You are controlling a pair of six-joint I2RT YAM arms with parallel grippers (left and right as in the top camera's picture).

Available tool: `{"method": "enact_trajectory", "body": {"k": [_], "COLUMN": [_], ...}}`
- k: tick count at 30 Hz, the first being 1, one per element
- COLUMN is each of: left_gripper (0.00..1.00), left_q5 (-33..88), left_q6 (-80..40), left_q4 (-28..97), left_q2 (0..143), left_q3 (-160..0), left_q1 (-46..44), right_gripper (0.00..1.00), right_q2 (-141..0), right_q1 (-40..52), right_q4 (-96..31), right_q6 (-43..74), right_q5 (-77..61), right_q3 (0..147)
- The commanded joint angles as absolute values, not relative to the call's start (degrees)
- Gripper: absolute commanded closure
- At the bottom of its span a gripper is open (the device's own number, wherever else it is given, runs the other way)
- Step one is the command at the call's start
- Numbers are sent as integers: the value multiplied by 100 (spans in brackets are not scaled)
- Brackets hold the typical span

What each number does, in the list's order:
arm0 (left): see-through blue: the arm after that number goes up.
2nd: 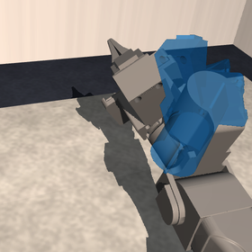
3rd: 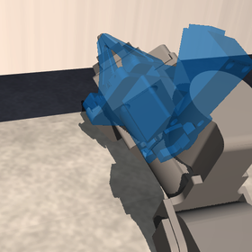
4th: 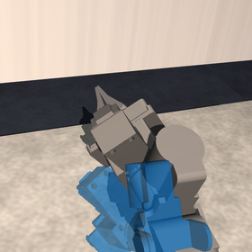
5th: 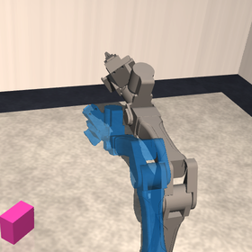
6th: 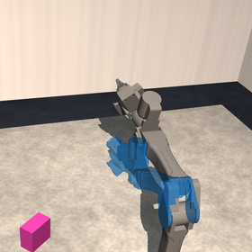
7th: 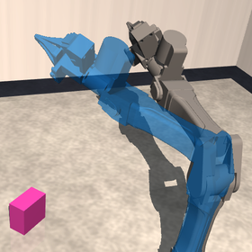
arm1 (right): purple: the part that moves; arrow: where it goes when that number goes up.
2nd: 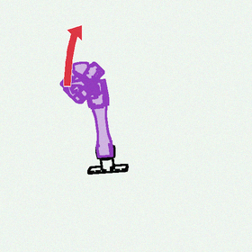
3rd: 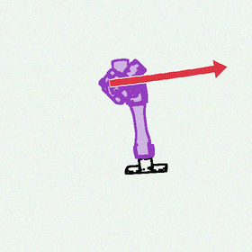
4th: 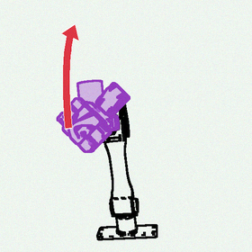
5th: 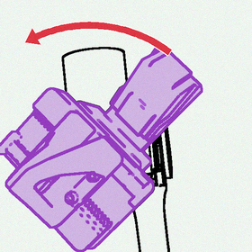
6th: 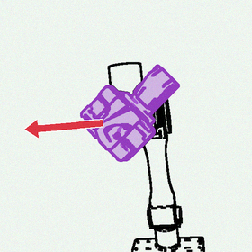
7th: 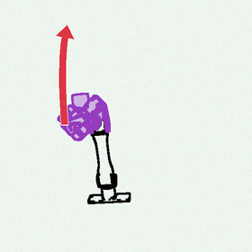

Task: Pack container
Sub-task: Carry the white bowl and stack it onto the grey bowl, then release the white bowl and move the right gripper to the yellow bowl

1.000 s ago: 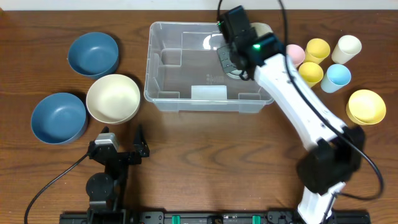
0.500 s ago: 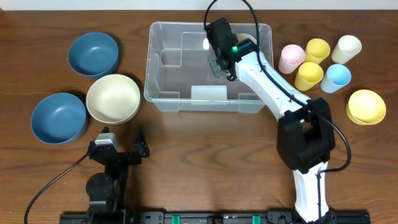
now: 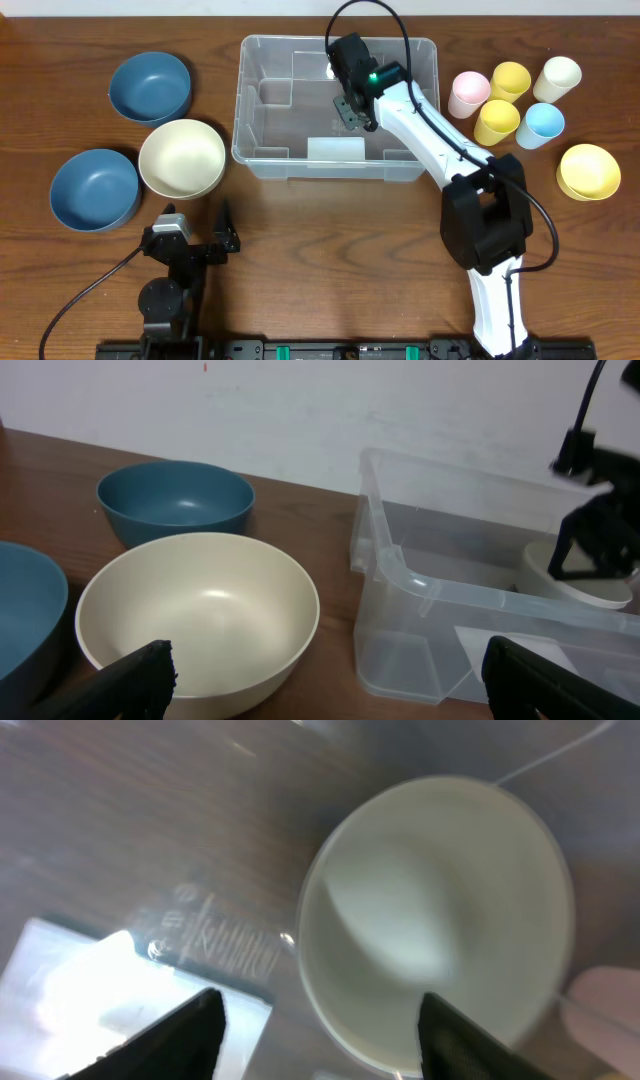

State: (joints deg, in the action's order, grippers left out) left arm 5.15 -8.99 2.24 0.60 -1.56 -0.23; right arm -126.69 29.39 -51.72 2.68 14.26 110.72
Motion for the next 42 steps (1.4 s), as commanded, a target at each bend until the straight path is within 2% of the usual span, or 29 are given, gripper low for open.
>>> {"method": "enact_trajectory", "body": {"k": [1, 5, 10, 17, 26, 32, 42], "left_gripper": [2, 2, 2, 2, 2, 2, 2], "left_q5": [537, 537, 537, 537, 537, 537, 537], "left_q6": [-869, -869, -869, -869, -869, -869, -869], "left_q4": [360, 360, 360, 360, 360, 360, 360], "left_q2": [27, 30, 27, 27, 27, 27, 27], "left_q3": [-23, -23, -23, -25, -23, -25, -23], "left_q1": [-45, -45, -45, -45, -45, -45, -45], "right_gripper": [28, 9, 4, 4, 5, 9, 13], "right_q2": [-12344, -11977, -11393, -10602, -10593, -10593, -10593], "right_q1": [3107, 3059, 2630, 1288, -681, -1494, -2147], "right_q4": [-5631, -6689, -7644, -8499, -9391, -9078, -7756], "right_q6": [460, 792, 987, 1601, 2300, 2322, 1763], "right_q5": [1406, 1393, 1568, 1564, 1559, 1476, 1328], "right_q3": [11819, 12650, 13260, 13334, 12960, 11944, 9561]}}
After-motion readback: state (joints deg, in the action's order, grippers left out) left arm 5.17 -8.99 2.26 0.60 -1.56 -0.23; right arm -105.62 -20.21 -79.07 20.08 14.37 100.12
